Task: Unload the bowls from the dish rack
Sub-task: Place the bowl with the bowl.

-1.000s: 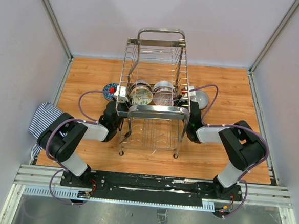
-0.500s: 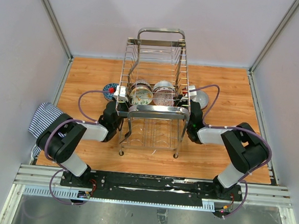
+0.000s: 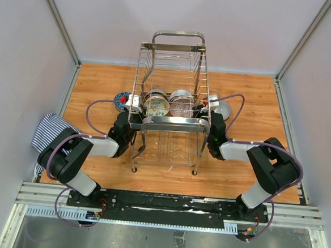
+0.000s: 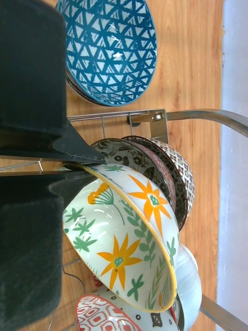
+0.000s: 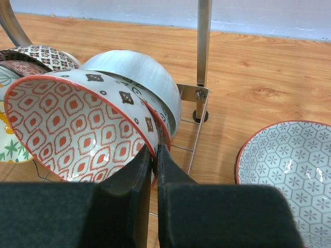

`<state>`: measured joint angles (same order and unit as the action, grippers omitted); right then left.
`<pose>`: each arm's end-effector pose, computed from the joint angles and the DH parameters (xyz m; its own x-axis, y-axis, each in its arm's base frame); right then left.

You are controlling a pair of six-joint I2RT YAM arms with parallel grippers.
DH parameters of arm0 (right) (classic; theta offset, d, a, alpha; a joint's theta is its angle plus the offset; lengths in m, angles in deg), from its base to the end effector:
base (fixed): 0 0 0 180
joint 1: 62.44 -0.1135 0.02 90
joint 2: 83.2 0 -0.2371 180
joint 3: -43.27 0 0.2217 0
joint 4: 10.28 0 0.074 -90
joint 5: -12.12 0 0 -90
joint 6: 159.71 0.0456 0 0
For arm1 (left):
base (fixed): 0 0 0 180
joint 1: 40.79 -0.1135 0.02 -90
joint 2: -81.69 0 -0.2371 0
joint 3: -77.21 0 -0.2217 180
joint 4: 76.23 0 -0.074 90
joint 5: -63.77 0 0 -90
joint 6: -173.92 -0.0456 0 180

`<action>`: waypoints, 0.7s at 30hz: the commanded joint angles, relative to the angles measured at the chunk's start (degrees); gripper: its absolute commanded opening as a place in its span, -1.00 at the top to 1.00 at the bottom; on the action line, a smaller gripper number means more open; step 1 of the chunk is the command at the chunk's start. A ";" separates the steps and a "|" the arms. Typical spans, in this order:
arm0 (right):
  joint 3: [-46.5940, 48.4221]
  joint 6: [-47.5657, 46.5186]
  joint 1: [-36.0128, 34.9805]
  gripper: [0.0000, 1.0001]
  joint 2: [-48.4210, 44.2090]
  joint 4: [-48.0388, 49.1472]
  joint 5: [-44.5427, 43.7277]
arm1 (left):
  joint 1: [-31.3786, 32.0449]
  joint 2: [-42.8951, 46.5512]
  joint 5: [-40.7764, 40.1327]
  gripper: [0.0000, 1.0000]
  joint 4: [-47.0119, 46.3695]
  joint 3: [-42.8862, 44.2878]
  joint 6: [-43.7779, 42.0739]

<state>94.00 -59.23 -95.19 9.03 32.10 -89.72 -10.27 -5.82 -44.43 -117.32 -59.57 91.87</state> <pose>0.2691 0.1619 0.2053 -0.0522 0.1781 -0.9826 -0.3533 0.9170 0.1850 0.2532 -0.1327 0.1890 -0.0772 -0.1070 -0.9913 0.2051 0.9713 -0.1208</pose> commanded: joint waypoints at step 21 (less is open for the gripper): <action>0.48 0.70 -0.95 0.99 -4.56 2.02 0.06 | 0.50 5.41 -0.17 0.99 -4.09 0.90 1.49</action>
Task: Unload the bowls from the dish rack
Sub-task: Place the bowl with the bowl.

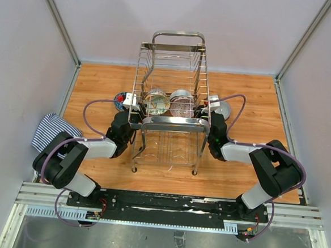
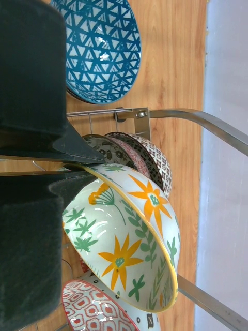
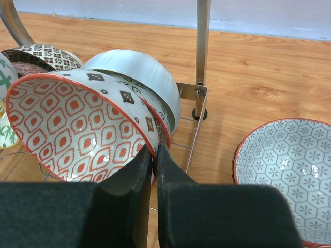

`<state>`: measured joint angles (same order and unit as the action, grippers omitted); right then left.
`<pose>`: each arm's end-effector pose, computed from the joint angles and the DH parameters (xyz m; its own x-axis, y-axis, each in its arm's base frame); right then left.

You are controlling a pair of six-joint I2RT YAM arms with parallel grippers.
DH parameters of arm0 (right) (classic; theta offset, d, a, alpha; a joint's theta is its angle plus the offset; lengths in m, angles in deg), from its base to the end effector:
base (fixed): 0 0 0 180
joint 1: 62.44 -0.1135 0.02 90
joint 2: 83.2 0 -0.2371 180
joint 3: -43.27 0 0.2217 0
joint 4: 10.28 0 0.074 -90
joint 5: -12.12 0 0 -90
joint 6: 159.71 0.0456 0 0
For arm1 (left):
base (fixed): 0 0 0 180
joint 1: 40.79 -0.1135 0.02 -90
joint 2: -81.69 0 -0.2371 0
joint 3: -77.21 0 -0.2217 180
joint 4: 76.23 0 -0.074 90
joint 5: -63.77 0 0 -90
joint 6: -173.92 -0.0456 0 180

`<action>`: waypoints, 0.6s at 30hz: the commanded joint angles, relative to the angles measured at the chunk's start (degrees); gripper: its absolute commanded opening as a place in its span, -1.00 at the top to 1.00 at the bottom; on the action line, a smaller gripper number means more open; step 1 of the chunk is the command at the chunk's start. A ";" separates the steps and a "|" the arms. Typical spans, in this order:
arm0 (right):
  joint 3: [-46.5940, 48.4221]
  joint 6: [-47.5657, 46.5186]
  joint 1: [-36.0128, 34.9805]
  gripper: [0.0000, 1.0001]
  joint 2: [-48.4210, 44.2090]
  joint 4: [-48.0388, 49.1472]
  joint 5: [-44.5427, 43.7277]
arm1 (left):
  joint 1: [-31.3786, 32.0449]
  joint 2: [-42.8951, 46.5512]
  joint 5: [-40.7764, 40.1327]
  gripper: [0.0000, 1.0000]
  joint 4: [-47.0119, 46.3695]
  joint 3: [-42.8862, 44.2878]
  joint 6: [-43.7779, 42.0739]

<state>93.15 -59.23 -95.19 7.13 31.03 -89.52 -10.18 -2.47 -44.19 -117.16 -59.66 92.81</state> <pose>0.2646 0.1593 0.2085 -0.0531 0.1777 -0.9827 -0.3565 0.9158 0.1848 0.2486 -0.1307 0.2036 -0.0353 -0.1499 -0.9881 0.2161 0.9641 -0.1540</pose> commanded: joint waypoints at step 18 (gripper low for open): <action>2.09 0.75 -1.00 0.99 -4.65 -1.00 0.49 | 0.41 3.49 -0.04 0.99 -1.82 1.32 1.17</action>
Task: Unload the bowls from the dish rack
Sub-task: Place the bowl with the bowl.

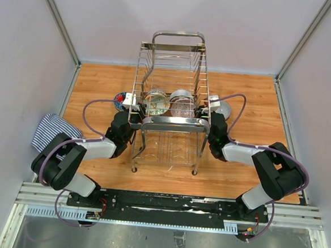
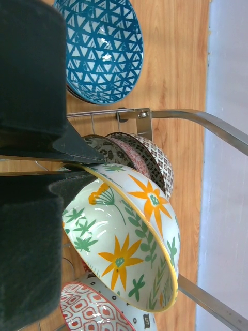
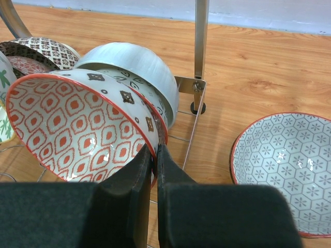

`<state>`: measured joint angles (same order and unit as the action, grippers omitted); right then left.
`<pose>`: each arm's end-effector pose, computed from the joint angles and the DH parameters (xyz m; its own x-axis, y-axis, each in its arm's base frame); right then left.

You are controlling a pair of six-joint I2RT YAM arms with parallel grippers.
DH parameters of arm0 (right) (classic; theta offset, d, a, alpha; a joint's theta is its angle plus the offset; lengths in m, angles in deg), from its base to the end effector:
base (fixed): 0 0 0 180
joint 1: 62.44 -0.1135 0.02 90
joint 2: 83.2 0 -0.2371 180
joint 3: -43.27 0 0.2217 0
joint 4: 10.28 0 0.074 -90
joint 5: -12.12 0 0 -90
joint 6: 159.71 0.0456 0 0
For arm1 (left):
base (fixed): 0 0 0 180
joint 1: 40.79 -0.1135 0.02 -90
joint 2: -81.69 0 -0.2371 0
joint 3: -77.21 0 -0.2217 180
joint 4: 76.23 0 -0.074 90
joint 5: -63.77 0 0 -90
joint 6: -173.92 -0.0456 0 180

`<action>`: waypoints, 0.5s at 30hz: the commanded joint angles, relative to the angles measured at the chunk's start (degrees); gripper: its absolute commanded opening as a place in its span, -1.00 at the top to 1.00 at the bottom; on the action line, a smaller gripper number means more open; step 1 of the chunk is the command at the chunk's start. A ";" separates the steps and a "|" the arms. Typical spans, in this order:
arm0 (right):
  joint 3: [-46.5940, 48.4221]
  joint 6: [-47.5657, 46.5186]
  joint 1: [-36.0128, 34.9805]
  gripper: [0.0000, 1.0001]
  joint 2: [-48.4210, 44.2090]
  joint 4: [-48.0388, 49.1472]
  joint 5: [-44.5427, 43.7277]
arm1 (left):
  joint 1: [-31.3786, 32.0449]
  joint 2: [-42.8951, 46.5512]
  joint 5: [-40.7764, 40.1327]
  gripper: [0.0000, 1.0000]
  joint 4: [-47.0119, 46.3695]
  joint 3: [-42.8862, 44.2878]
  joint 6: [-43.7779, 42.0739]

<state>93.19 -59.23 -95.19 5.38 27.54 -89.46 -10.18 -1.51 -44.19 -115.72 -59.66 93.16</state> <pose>0.2622 0.1578 0.2103 -0.0778 0.1618 -0.9837 -0.3529 0.9184 0.1790 0.2472 -0.1299 0.2050 -0.0438 -0.1516 -0.9875 0.2148 0.9639 -0.1575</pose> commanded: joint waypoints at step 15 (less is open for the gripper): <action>1.88 1.37 -1.00 0.99 -4.63 0.19 0.76 | 0.41 5.50 0.55 0.99 0.05 1.24 1.84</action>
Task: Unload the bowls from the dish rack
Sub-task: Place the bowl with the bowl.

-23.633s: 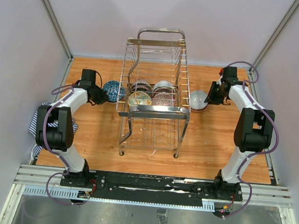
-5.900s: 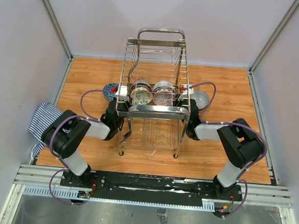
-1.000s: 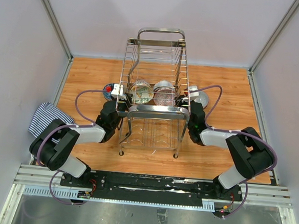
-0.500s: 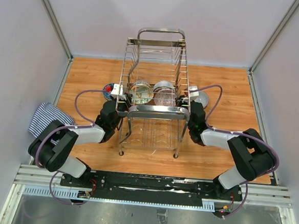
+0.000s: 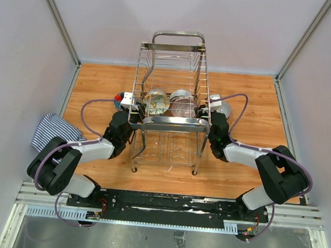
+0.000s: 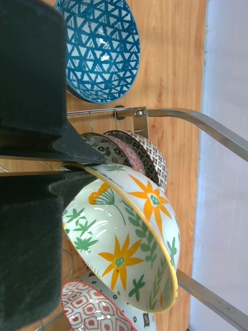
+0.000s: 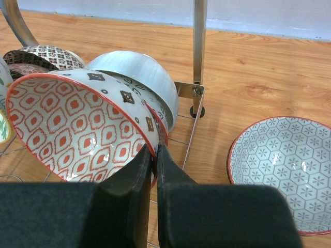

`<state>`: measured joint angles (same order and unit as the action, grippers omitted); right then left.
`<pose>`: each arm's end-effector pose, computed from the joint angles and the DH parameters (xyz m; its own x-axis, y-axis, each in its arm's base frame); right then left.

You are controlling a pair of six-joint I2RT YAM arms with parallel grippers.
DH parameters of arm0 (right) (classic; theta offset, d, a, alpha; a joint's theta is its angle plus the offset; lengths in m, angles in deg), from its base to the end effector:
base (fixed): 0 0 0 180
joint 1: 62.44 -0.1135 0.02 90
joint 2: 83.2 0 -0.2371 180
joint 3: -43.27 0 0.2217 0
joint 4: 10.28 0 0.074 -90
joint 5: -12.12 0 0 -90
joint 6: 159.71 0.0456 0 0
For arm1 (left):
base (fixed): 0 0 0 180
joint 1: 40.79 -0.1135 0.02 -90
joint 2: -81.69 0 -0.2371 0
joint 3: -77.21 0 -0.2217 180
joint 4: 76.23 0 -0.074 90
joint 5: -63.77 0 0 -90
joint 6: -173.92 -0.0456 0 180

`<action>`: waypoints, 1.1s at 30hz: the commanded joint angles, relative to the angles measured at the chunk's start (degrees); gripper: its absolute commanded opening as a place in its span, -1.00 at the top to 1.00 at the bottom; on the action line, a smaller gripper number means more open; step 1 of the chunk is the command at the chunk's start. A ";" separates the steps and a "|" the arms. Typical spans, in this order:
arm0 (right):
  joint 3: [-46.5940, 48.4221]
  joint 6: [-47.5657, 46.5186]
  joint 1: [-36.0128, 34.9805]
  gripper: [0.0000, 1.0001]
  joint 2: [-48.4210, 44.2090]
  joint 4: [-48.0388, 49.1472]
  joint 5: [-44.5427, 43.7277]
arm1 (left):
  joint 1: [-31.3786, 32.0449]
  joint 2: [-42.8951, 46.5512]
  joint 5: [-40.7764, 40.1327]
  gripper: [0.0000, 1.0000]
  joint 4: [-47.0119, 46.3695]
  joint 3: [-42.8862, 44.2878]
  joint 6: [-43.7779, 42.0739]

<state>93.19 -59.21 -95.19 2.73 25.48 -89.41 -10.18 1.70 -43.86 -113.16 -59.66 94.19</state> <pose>0.2582 0.1553 0.2191 -0.0696 0.1676 -0.9834 -0.3552 0.9170 0.1814 0.2425 -0.1274 0.2141 -0.0390 -0.1743 -0.9839 0.2212 0.9587 -0.1787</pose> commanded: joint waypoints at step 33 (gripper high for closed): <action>3.80 2.15 -0.93 0.99 -8.34 -8.75 -0.04 | 0.41 6.77 0.51 0.99 10.19 4.93 3.61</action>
<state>93.63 -58.12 -95.19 -1.99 16.06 -89.37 -10.18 5.77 -42.92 -103.42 -58.72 96.33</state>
